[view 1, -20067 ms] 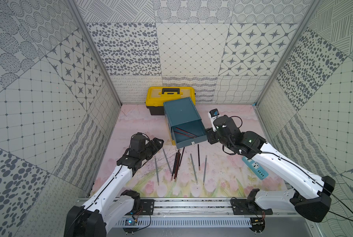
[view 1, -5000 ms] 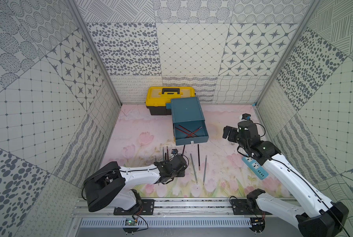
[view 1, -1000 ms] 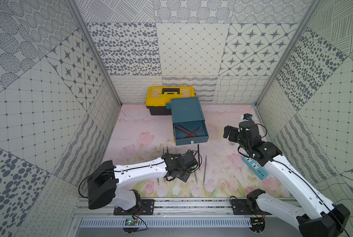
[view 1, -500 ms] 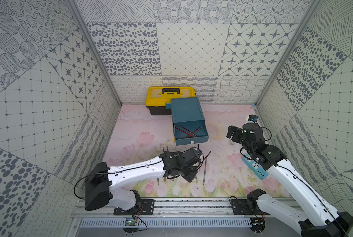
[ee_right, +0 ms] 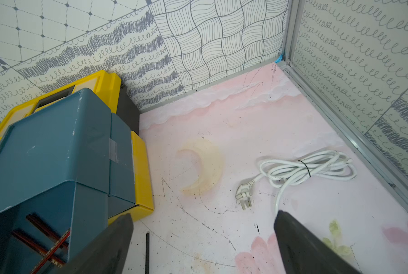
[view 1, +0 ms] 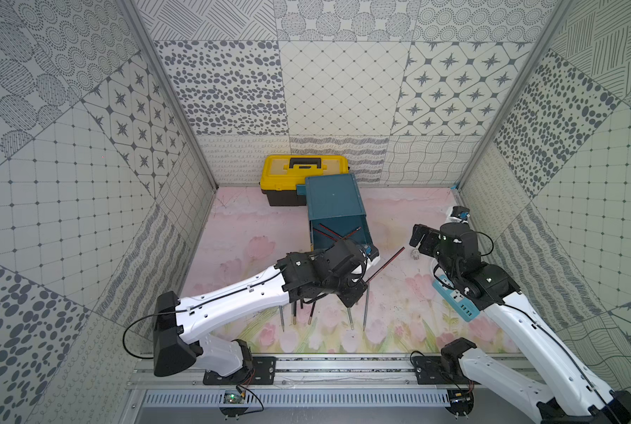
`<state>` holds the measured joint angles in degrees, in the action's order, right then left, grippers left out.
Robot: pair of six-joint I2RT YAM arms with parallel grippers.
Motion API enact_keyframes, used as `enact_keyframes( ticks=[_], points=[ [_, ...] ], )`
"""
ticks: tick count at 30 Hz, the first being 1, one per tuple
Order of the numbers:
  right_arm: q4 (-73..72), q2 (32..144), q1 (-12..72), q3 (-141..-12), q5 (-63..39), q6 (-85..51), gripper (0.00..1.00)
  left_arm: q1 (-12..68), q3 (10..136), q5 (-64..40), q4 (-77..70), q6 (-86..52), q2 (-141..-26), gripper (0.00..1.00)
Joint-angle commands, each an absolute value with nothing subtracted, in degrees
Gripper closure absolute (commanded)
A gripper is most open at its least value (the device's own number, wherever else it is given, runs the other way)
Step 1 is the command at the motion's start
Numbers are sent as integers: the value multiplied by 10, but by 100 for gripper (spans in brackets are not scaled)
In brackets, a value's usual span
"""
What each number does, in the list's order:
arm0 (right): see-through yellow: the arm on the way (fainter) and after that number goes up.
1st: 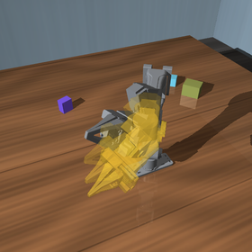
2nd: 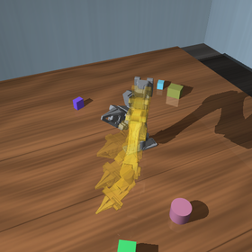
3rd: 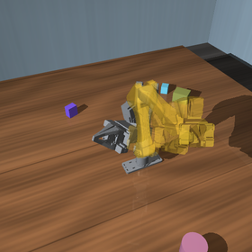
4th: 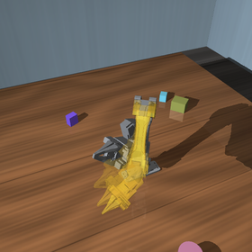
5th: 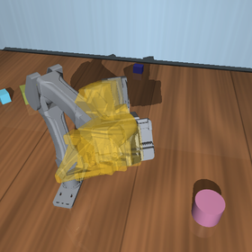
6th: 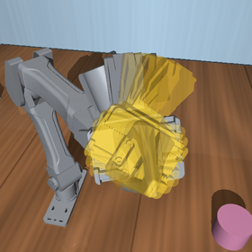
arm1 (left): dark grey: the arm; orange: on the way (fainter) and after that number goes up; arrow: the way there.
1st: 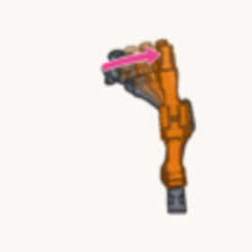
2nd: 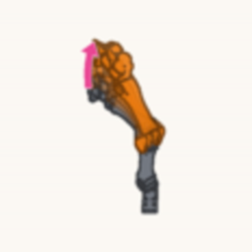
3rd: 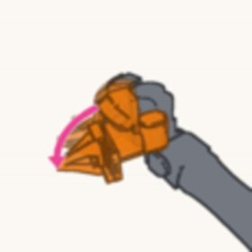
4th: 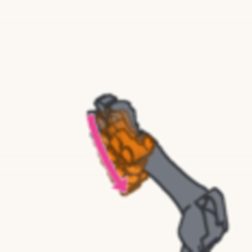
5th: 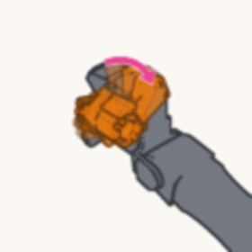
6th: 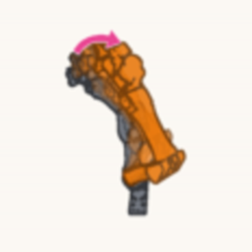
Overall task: Please place the pencils in the drawer according to their color
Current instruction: Place the pencil in the drawer.
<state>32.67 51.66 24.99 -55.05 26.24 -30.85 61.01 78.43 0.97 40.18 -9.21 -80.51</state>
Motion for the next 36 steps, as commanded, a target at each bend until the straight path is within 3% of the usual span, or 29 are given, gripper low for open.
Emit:
enact_keyframes(
  ticks=[1, 24, 36],
  points=[
    [305, 503, 247, -554, 272, -302, 1, 574, 828, 46, 450, -9, -803, 100],
    [298, 496, 247, -552, 258, -294, 1, 383, 897, 68, 488, 103, -851, 100],
    [295, 503, 246, -549, 251, -297, 1, 361, 873, 45, 485, 98, -882, 100]
  ],
)
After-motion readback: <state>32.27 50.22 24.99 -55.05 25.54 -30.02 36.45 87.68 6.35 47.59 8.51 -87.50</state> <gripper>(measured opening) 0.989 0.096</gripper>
